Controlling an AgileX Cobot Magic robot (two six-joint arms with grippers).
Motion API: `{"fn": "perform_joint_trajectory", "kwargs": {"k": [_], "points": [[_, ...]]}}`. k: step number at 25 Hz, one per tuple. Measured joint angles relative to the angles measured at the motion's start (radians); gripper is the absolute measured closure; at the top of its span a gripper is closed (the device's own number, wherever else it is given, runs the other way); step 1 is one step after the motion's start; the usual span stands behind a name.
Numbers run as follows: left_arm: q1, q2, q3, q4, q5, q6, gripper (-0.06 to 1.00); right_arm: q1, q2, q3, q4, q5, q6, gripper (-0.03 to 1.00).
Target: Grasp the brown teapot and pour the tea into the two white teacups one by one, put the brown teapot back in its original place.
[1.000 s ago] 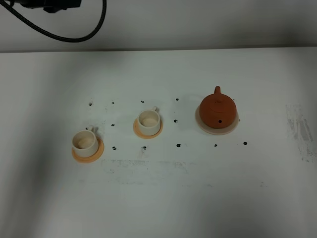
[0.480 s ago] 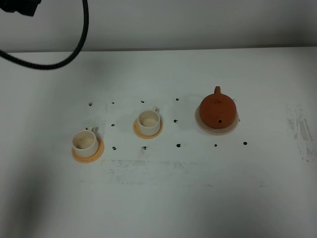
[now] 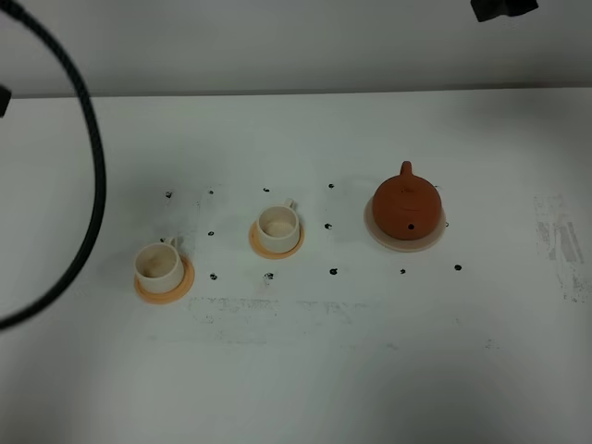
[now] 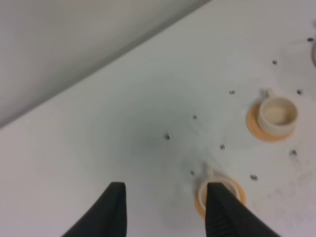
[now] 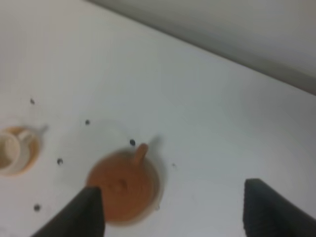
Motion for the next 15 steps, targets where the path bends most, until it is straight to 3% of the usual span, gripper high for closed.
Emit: {"fn": "perform_joint_trajectory", "kwargs": {"k": [9,12,15], "points": [[0.000,-0.548,0.433,0.042,-0.045,-0.181,0.60,0.055,-0.006,0.127,-0.074,0.000,0.017,0.40],[0.000,-0.685,0.527,0.042,-0.010,-0.225,0.60,0.055,-0.006,0.156,-0.078,-0.003,0.019,0.40],[0.000,-0.790,0.593,0.042,0.050,-0.242,0.60,0.055,-0.006,0.180,-0.079,-0.063,0.019,0.40]]}}
